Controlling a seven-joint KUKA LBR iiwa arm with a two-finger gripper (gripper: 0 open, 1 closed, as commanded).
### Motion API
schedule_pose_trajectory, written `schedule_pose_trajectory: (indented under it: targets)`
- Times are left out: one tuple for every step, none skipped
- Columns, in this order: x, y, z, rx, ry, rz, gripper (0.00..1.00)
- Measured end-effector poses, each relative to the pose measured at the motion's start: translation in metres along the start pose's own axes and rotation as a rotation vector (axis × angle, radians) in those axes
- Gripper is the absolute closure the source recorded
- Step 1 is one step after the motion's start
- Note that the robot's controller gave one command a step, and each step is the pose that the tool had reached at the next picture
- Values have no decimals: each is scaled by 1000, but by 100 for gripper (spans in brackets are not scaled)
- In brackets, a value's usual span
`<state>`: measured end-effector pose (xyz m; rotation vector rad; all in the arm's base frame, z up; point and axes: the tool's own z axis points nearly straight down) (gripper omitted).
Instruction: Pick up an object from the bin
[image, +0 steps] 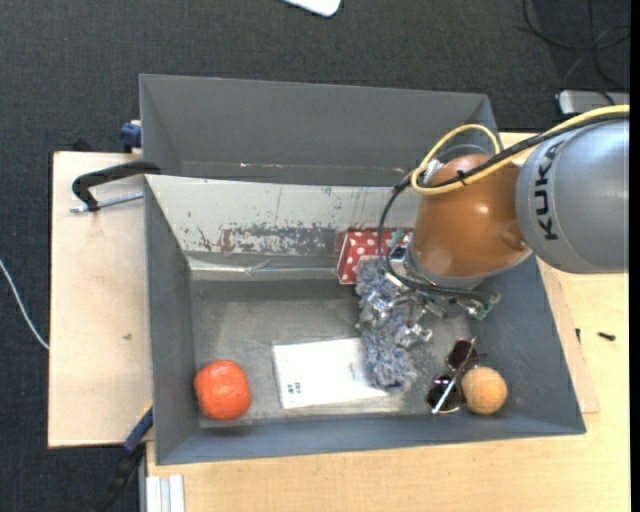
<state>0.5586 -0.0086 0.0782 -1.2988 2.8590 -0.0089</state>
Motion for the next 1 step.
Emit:
schedule_pose_trajectory:
  targets:
    - [-1, 1, -16, -3, -4, 4, 100]
